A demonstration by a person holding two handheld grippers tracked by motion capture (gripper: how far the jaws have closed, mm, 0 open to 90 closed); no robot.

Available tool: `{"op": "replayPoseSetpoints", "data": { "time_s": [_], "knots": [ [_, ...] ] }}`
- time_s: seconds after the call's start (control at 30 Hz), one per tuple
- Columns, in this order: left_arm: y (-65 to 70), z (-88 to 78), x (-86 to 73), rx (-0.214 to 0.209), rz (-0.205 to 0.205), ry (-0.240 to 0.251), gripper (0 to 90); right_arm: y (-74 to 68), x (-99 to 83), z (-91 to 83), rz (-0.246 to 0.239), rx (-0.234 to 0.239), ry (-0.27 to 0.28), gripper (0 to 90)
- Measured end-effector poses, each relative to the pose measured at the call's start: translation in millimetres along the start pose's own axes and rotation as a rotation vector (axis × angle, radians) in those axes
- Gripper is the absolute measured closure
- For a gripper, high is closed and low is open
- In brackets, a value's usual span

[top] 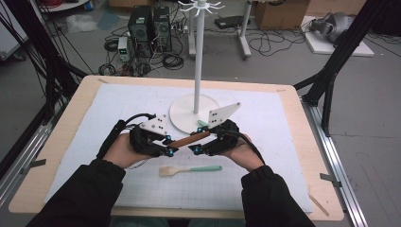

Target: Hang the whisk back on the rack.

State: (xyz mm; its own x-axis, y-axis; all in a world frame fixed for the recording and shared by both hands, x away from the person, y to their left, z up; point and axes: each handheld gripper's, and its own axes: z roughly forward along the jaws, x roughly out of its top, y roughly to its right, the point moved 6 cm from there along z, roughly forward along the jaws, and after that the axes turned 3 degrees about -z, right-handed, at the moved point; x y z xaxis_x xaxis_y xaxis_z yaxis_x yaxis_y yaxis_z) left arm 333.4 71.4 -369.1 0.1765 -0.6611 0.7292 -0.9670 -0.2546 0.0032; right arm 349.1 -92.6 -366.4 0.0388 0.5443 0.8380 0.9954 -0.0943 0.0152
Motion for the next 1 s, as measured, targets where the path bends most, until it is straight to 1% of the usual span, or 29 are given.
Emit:
{"op": "replayPoseSetpoints", "data": {
  "time_s": [0.03, 0.07, 0.1, 0.13, 0.23, 0.27, 0.33, 0.37, 0.4, 0.43, 0.47, 0.5, 0.53, 0.57, 0.6, 0.73, 0.8, 0.83, 0.97, 1.0],
  "knots": [
    [-0.5, -1.2, 0.6, 0.000, -0.005, 0.011, 73.4, 0.9, -0.2, -1.6, 0.007, -0.005, 0.022, 50.6],
    [-0.7, -2.5, 1.2, -0.003, -0.009, 0.017, 73.4, 0.9, -0.2, -1.6, 0.007, -0.005, 0.022, 50.6],
    [-1.1, -3.5, 1.9, -0.006, -0.010, 0.026, 73.4, 0.7, -0.2, -2.3, 0.016, 0.000, 0.038, 50.4],
    [-1.1, -4.2, 2.7, -0.010, -0.014, 0.034, 73.4, 0.5, 1.2, -1.9, 0.022, 0.004, 0.066, 50.7],
    [-1.1, -4.5, 3.7, -0.010, -0.024, 0.047, 73.4, 0.7, 5.1, -0.8, 0.029, 0.010, 0.110, 52.9],
    [-1.7, -5.3, 4.3, -0.013, -0.021, 0.050, 73.4, 0.4, 6.6, -0.7, 0.047, 0.020, 0.131, 53.3],
    [-1.4, -6.0, 6.1, -0.016, -0.025, 0.071, 73.4, 0.5, 9.1, 0.4, 0.060, 0.030, 0.157, 56.7],
    [-1.7, -6.9, 6.9, -0.017, -0.023, 0.077, 73.4, 0.5, 9.1, 0.4, 0.060, 0.030, 0.157, 56.7],
    [-1.6, -7.8, 7.8, -0.019, -0.025, 0.083, 73.4, 0.4, 11.4, 2.0, 0.054, 0.040, 0.177, 61.3],
    [-1.5, -8.2, 8.8, -0.017, -0.027, 0.096, 73.4, 0.4, 11.4, 2.0, 0.054, 0.040, 0.177, 61.3],
    [-2.0, -9.4, 9.4, -0.011, -0.019, 0.098, 73.4, 0.6, 13.8, 3.0, 0.058, 0.046, 0.200, 64.4],
    [-1.9, -9.9, 9.6, -0.007, -0.018, 0.102, 73.3, 0.5, 15.0, 3.4, 0.060, 0.053, 0.215, 65.3],
    [-1.8, -10.2, 9.5, -0.009, -0.017, 0.104, 73.3, 0.5, 15.0, 3.4, 0.060, 0.053, 0.215, 65.3],
    [-1.7, -10.5, 9.5, -0.010, -0.015, 0.106, 73.3, 0.7, 16.1, 3.3, 0.067, 0.063, 0.229, 66.6],
    [-1.5, -10.7, 9.4, -0.008, -0.012, 0.106, 72.9, 0.5, 17.6, 2.8, 0.089, 0.101, 0.252, 70.2],
    [-0.7, -10.2, 8.6, -0.021, -0.011, 0.108, 72.8, -0.4, 19.1, 2.6, 0.082, 0.118, 0.248, 71.2],
    [-0.9, -10.7, 8.8, -0.027, -0.013, 0.116, 72.7, -0.8, 20.2, 1.7, 0.091, 0.122, 0.247, 71.4],
    [-0.8, -10.7, 8.8, -0.033, -0.013, 0.117, 72.5, -1.0, 22.1, 1.4, 0.077, 0.122, 0.242, 71.5],
    [0.5, -9.1, 8.8, -0.037, -0.011, 0.109, 71.8, -2.6, 24.9, 0.1, 0.065, 0.117, 0.229, 72.0],
    [1.2, -8.1, 8.7, -0.040, -0.012, 0.107, 71.7, -2.7, 26.9, -0.6, 0.056, 0.113, 0.220, 72.1]
  ]
}}
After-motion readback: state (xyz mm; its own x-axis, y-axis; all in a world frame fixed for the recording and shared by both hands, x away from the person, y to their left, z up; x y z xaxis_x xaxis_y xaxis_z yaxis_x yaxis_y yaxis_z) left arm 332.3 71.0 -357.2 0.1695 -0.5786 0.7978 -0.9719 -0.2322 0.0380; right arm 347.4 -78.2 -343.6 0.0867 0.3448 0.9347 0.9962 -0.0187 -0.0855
